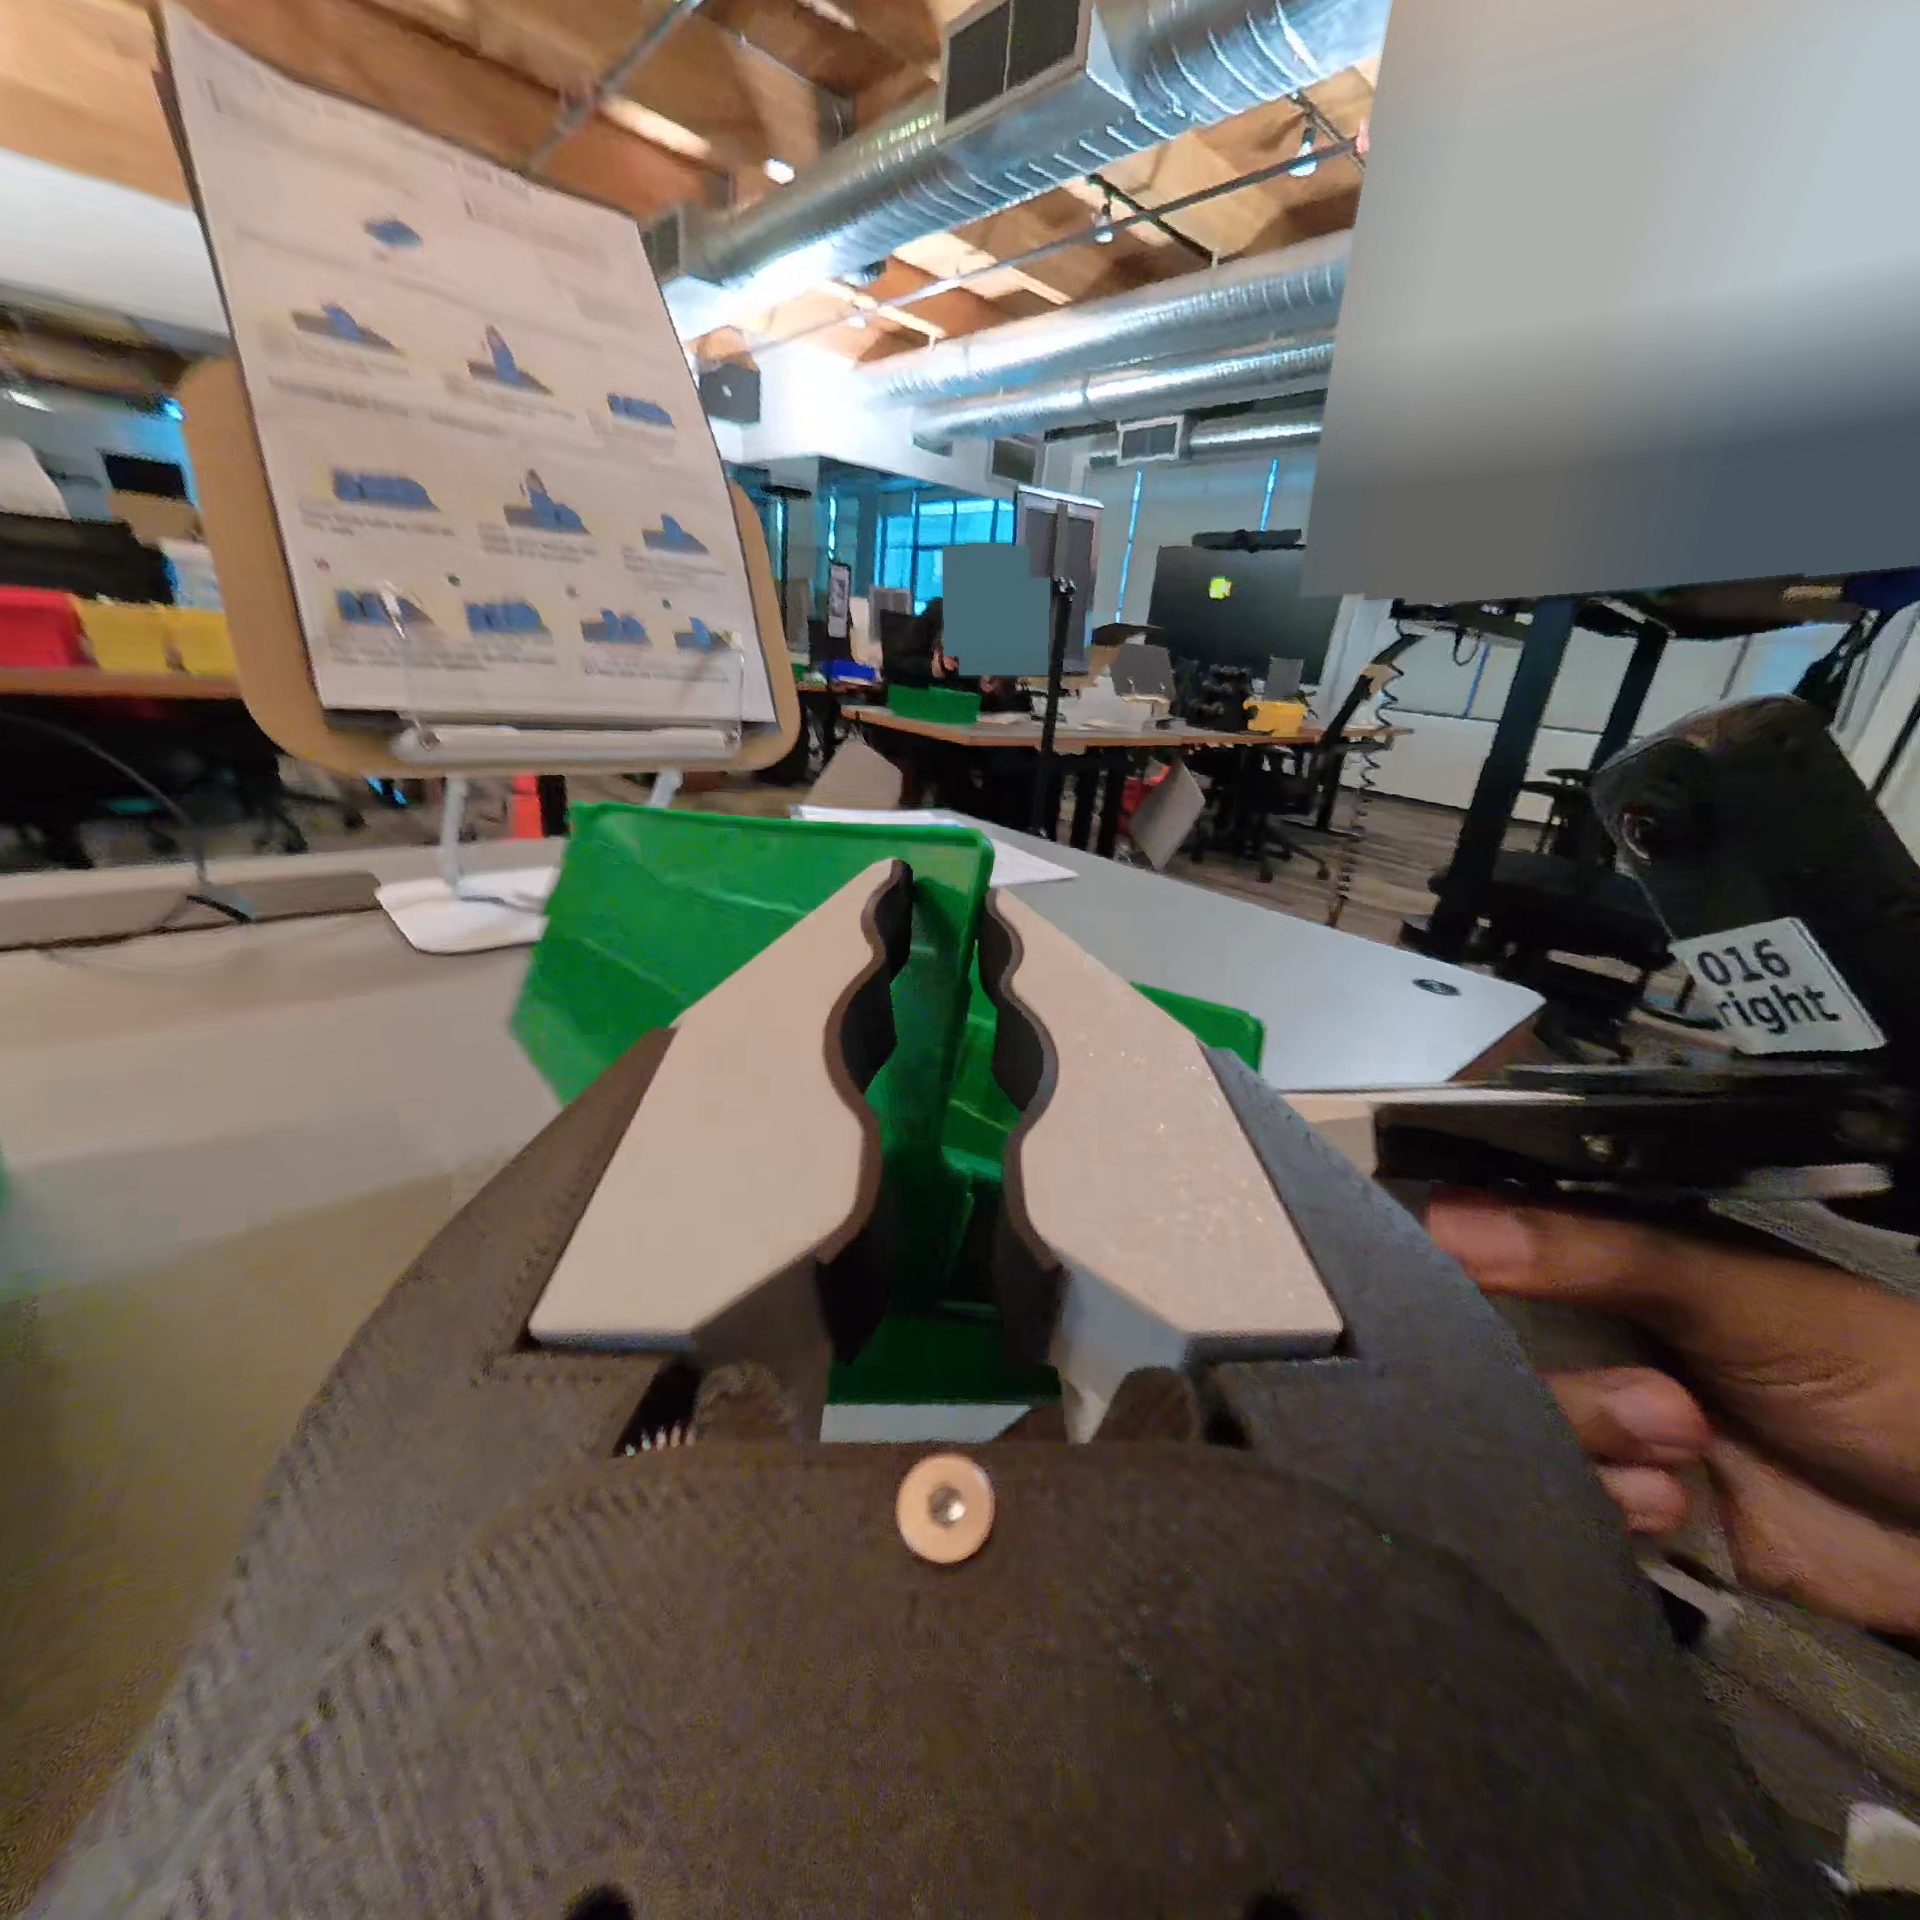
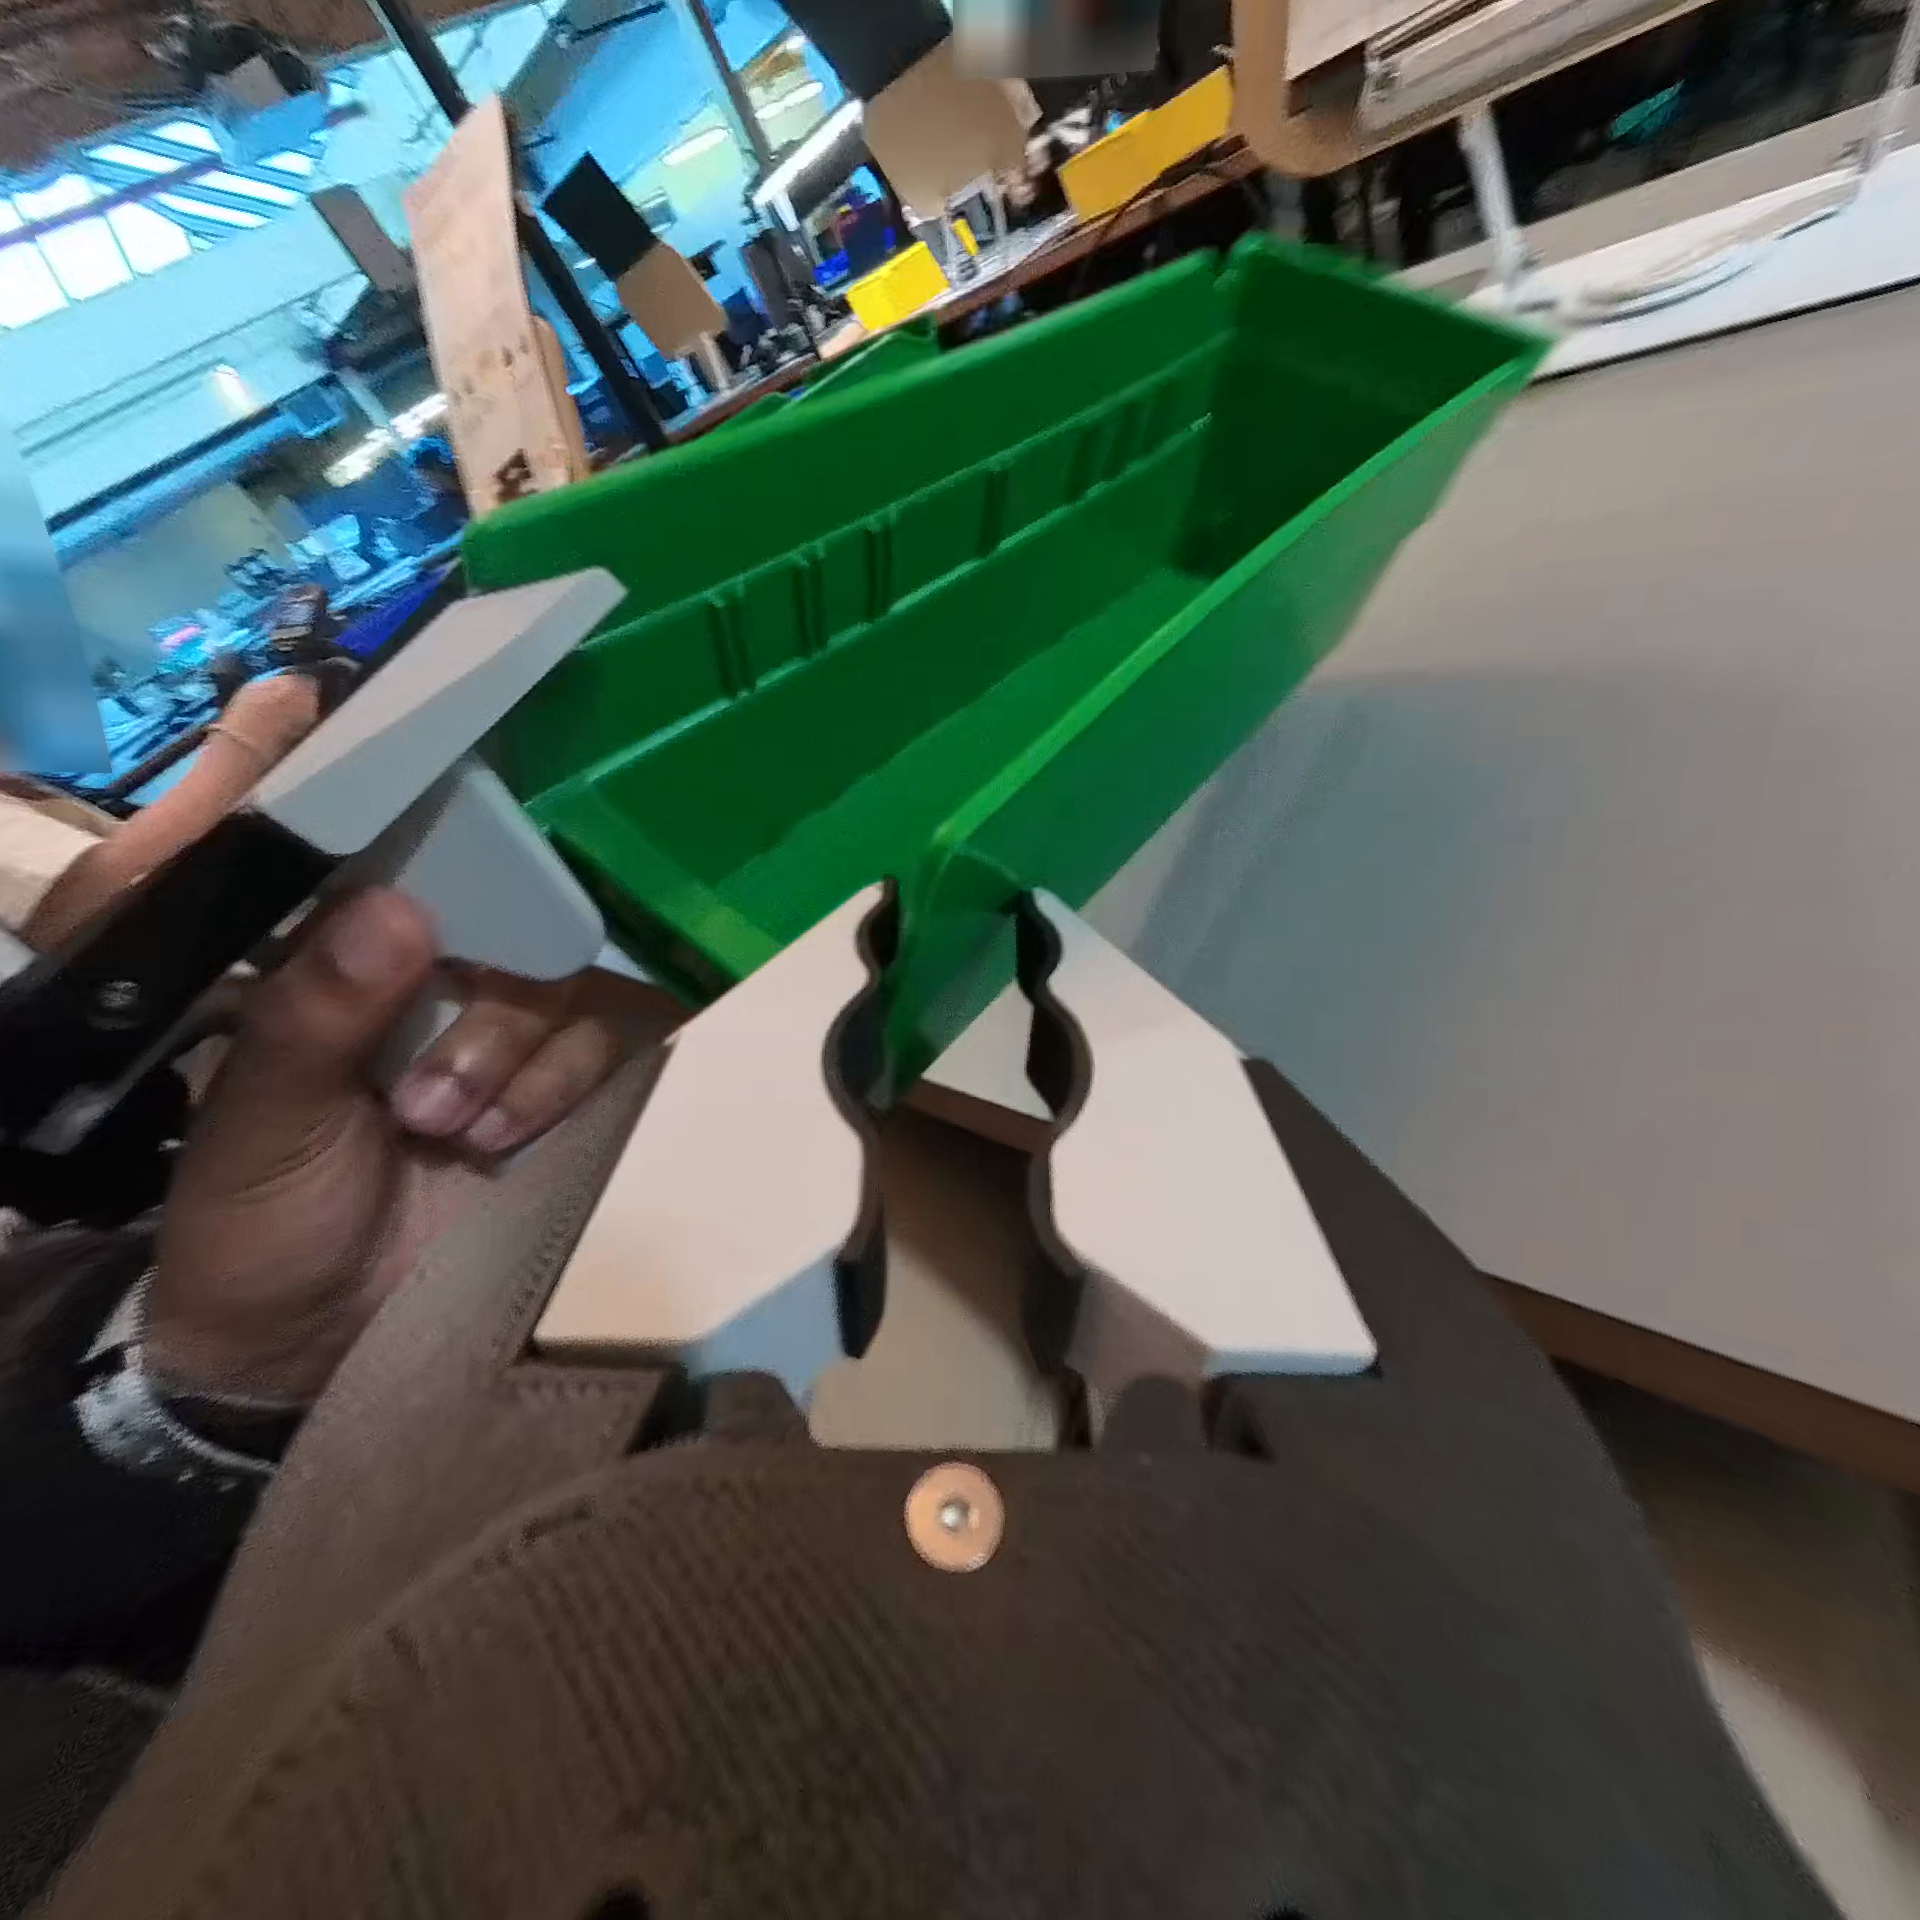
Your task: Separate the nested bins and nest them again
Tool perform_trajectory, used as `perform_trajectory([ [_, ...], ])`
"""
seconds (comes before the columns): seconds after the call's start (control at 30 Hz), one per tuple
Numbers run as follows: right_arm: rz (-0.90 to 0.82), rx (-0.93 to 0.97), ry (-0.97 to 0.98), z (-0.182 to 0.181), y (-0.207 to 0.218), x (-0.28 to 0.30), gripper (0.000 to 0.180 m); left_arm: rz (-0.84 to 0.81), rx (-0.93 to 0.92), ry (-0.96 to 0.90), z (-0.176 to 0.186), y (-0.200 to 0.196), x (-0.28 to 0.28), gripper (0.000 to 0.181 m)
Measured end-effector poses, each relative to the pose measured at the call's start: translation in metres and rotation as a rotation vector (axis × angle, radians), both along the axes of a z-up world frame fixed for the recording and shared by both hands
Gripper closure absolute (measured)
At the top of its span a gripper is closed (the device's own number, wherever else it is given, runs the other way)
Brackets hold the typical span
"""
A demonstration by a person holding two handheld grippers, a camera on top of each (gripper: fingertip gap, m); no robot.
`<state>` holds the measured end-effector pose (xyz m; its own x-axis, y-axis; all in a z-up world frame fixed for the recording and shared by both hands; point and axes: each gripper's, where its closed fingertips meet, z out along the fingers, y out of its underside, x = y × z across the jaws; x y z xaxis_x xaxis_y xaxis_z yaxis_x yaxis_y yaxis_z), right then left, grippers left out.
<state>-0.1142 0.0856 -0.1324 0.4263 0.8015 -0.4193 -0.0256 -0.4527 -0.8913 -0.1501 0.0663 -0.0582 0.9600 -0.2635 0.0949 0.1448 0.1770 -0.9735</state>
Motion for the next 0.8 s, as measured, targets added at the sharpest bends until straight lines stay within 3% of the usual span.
perform_trajectory([
  [0.17,-0.133,0.026,-0.048,-0.009,0.034,0.019,0.179,-0.177,-0.044,-0.049,-0.010,-0.002,0.025,0.159],
  [0.27,-0.174,0.054,-0.033,-0.002,0.059,0.035,0.179,-0.292,-0.090,-0.108,-0.014,-0.005,0.037,0.160],
  [0.43,-0.308,0.210,-0.038,0.022,0.116,0.086,0.178,-0.258,-0.102,-0.272,-0.012,-0.003,0.011,0.166],
  [0.57,-0.471,0.311,-0.048,0.040,0.180,0.160,0.179,-0.249,-0.130,-0.323,-0.017,0.000,0.002,0.167],
  [0.7,-0.626,0.243,-0.035,0.028,0.232,0.241,0.179,-0.274,-0.160,-0.312,-0.023,0.000,0.009,0.167],
  [0.8,-0.646,0.283,-0.095,0.010,0.256,0.279,0.180,-0.293,-0.192,-0.307,-0.030,0.002,0.014,0.169],
])
